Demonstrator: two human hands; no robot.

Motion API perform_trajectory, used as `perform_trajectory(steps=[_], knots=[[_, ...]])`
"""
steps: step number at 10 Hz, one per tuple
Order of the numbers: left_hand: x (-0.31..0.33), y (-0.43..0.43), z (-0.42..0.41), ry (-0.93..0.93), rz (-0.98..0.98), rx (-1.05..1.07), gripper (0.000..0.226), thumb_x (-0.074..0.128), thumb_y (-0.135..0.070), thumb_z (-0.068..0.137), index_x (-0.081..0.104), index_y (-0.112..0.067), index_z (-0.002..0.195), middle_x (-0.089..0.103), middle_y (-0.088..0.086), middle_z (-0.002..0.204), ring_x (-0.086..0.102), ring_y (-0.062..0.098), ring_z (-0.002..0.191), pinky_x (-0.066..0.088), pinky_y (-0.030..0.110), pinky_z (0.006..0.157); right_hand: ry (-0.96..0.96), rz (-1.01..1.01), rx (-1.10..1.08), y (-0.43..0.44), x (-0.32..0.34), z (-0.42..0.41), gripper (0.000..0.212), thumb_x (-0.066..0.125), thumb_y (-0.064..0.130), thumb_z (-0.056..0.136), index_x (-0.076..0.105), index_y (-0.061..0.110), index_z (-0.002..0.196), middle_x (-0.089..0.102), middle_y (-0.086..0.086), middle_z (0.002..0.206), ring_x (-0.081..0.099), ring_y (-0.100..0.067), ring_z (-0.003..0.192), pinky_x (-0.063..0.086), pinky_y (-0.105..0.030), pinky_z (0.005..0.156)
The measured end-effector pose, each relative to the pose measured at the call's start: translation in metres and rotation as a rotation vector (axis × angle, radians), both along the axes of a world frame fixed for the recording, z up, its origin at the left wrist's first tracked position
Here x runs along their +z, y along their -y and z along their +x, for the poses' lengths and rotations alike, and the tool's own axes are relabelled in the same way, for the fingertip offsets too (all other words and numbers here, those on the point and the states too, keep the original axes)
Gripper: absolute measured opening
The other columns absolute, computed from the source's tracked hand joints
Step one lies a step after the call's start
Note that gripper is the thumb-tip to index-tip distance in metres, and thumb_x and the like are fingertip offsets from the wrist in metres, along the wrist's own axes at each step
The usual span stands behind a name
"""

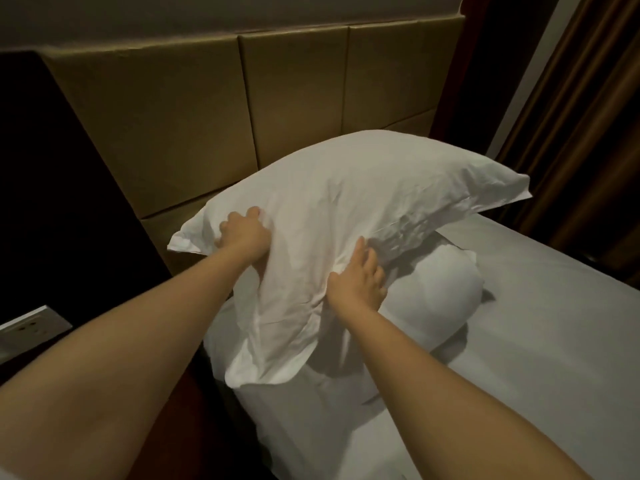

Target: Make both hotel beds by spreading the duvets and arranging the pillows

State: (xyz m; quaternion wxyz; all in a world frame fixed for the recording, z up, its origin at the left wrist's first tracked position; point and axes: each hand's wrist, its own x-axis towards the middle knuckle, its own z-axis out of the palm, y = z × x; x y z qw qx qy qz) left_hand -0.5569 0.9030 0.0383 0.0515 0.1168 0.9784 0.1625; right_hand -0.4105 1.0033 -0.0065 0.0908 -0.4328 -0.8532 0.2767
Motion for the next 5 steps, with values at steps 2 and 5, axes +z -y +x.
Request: perform_trajectory(steps=[2,5], knots=[[0.014,-0.025,0.075,-0.067,-0.082,-0.253,0.038,0.038,-0.021,0.093,0.046,-0.026,0.130,0.045,0.012,0.130,0.045,0.035,0.114,0.042,0.047,0.097,0.073,0.108,0.164,-0.006,0.004,0.055,0.070,0.044,0.030,0.097,0.002,0.029,0.153,0.005,0.005,0.160,0.011,-0.023,0.144,0.019,-0.044,0.113],[-0.001,0.018,0.218,0.059,-0.183,-0.240,0.044,0.032,-0.037,0.099,0.037,-0.036,0.142,0.041,0.005,0.145,0.038,0.031,0.131,0.030,0.045,0.108,0.089,0.359,0.418,-0.014,0.037,0.171,0.065,0.032,0.027,0.101,-0.007,0.025,0.153,0.009,0.006,0.160,0.002,-0.024,0.147,0.005,-0.050,0.117]])
